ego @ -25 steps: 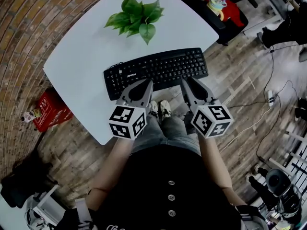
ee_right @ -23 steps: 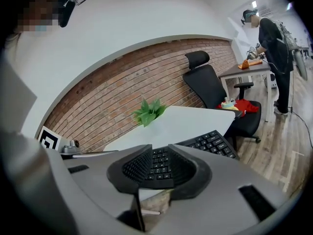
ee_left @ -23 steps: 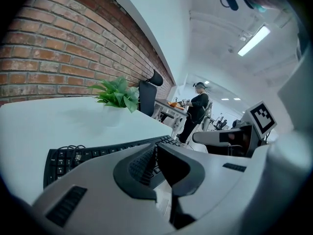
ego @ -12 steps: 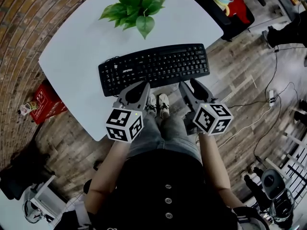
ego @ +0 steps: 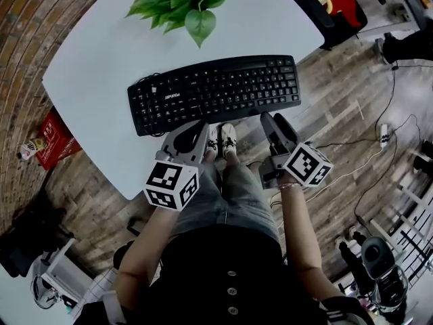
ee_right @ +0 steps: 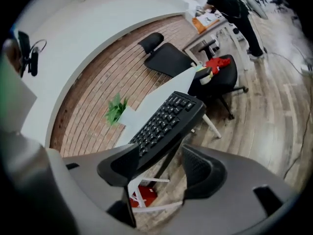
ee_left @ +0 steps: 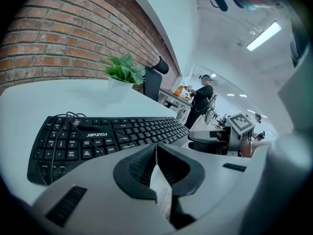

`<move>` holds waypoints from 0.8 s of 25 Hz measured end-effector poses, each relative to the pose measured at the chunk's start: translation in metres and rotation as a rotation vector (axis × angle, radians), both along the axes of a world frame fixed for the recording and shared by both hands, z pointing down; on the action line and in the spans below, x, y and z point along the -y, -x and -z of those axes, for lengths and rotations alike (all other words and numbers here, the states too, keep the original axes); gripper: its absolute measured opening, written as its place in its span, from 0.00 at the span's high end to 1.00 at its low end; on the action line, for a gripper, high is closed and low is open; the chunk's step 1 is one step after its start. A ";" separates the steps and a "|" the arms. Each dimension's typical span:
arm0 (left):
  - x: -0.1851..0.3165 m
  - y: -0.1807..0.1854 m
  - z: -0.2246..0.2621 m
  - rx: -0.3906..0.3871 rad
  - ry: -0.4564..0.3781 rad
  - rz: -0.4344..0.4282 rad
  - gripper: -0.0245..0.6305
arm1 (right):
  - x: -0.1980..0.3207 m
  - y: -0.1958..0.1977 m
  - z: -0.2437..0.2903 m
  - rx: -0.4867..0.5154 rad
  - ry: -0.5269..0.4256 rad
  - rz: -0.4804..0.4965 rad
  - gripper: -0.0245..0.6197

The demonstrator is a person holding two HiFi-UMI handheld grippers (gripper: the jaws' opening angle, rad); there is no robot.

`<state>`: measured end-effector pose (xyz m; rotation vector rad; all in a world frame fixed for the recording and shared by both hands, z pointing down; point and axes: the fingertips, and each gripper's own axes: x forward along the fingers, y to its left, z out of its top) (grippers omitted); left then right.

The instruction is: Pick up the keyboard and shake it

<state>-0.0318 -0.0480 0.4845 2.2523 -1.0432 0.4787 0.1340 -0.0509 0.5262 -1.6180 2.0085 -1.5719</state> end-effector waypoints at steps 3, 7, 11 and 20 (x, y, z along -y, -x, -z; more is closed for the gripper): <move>-0.002 -0.005 -0.001 0.008 -0.003 -0.028 0.93 | 0.008 0.000 -0.005 0.145 -0.015 -0.063 0.56; -0.003 -0.008 -0.003 0.018 -0.002 -0.039 0.93 | 0.015 0.000 -0.014 0.245 -0.008 -0.120 0.56; 0.000 -0.007 -0.005 0.021 0.002 -0.040 0.93 | 0.027 0.003 -0.017 0.298 -0.017 -0.139 0.56; -0.002 -0.009 -0.011 0.046 0.003 -0.065 0.93 | 0.051 0.014 -0.026 0.343 -0.032 -0.133 0.56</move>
